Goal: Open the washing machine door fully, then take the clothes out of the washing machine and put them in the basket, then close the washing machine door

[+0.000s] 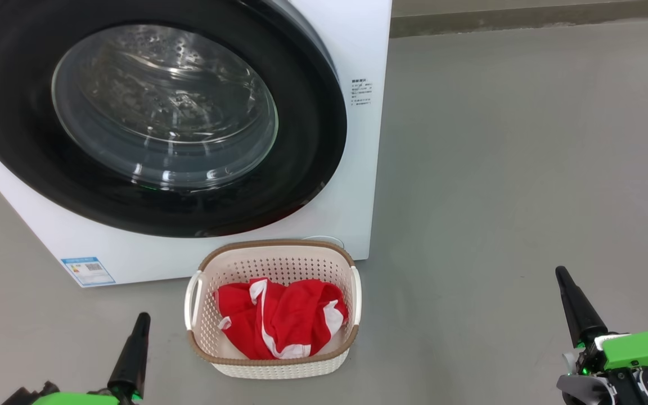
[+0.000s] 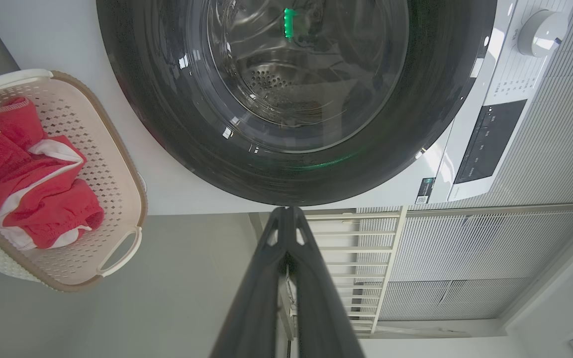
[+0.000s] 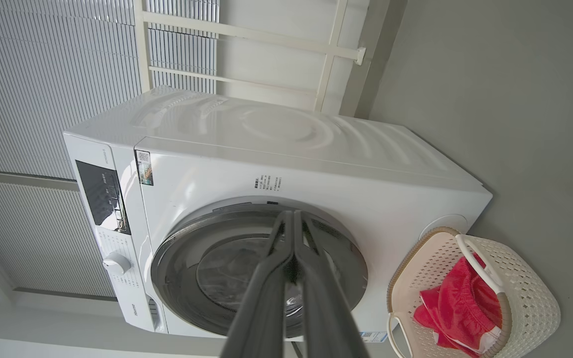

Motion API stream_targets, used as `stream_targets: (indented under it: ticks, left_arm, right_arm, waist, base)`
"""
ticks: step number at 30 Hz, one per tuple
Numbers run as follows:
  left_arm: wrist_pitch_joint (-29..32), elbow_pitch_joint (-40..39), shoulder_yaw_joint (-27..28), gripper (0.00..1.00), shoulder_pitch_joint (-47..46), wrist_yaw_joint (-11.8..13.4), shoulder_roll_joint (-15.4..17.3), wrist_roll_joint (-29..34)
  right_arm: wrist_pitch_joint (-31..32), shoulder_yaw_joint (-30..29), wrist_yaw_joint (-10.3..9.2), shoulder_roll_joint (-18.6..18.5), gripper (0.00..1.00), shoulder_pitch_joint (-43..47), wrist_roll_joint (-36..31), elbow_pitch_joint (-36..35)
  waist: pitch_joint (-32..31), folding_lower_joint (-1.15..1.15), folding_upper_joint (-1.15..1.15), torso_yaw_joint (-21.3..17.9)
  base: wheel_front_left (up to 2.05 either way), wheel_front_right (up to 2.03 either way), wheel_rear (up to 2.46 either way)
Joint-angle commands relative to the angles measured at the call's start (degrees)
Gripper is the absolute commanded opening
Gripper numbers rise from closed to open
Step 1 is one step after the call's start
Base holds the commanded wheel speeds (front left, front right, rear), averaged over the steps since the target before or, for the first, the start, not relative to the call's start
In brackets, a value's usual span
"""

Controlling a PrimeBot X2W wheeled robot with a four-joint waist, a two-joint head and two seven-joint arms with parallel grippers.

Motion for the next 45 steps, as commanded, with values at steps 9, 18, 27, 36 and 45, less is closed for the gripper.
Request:
stream_targets:
  ticks: [9, 18, 27, 36, 45]
  left_arm:
    - [1.0, -1.6, 1.7, 0.00, -2.9, -0.4, 1.3, -2.6]
    - [0.9, -1.6, 1.7, 0.00, -2.9, -0.4, 1.3, -2.6]
    - [0.9, -1.6, 1.7, 0.00, -2.9, -0.4, 1.3, -2.6]
    - [0.9, -1.6, 1.7, 0.00, -2.9, -0.4, 1.3, -2.6]
    - [0.9, -1.6, 1.7, 0.00, -2.9, -0.4, 1.3, -2.6]
  right_arm:
    - [0.9, 0.5, -0.03, -0.2, 0.00, -3.3, 2.2, -1.4]
    - [0.9, 0.5, -0.03, -0.2, 0.00, -3.3, 2.2, -1.4]
    - [0.9, 0.5, -0.03, -0.2, 0.00, -3.3, 2.2, -1.4]
    - [0.9, 0.5, -0.03, -0.2, 0.00, -3.3, 2.2, -1.4]
    - [0.9, 0.5, -0.03, -0.2, 0.00, -3.3, 2.2, -1.4]
  waist:
    - [0.1, 0.00, 0.00, 0.0]
    - [0.1, 0.00, 0.00, 0.0]
    - [0.1, 0.00, 0.00, 0.0]
    - [0.1, 0.00, 0.00, 0.0]
    - [0.1, 0.00, 0.00, 0.0]
  base:
    - [0.00, 0.00, 0.00]
    - [0.00, 0.00, 0.00]
    - [0.00, 0.00, 0.00]
    - [0.00, 0.00, 0.00]
    - [0.00, 0.00, 0.00]
